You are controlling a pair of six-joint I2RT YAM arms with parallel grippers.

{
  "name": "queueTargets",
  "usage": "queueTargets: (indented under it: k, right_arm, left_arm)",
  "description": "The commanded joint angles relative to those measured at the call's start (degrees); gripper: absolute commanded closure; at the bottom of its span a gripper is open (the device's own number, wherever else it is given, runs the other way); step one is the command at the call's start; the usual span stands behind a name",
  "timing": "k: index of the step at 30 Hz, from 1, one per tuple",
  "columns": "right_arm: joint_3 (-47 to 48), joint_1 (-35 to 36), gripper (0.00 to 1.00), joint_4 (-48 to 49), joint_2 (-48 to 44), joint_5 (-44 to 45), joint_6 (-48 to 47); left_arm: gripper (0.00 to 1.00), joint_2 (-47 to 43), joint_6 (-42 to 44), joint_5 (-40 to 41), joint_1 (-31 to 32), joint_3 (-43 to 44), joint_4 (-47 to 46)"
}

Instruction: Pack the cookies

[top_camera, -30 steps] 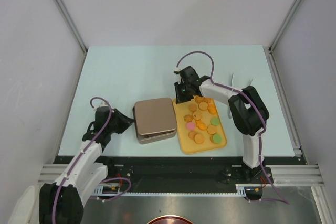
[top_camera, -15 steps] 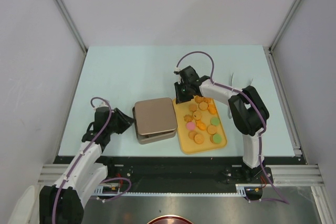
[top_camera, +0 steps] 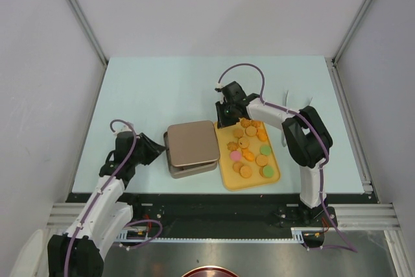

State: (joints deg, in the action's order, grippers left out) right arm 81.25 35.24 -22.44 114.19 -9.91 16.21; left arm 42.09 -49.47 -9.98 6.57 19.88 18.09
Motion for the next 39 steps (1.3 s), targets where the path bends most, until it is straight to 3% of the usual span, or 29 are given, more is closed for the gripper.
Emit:
queueTargets:
  k: [1,8,14,18,25,39]
  right_arm:
    - [2.2,-0.3,0.78,0.4,-1.4,-0.2,-0.9]
    - [2.2,-0.2,0.78,1.1,-1.1,-0.7,-0.8]
    - [3.2,-0.2,0.78,1.1,-0.5,-0.5,-0.8]
    - [4.8,1.0,0.78,0.6,0.5,0.1,-1.4]
    - [6.5,3.3,0.78,-1.4,1.2,1.4,-3.0]
    - [5.5,5.9,0.78,-2.6,1.0,1.4,-3.6]
  left_arm:
    - [0.66,-2.4,1.1,4.0,-0.2,2.8,4.1]
    - [0.70,-2.9,0.9,6.3,-0.2,3.2,6.7]
    - [0.91,1.2,-0.9,8.1,-0.2,1.8,7.0]
    - [0.99,5.7,-1.6,6.1,-0.2,-0.7,3.7]
    - [0.99,10.0,-2.6,2.9,-0.2,-3.1,-2.7]
    - [1.00,11.4,-3.0,1.7,-0.2,-4.0,-6.1]
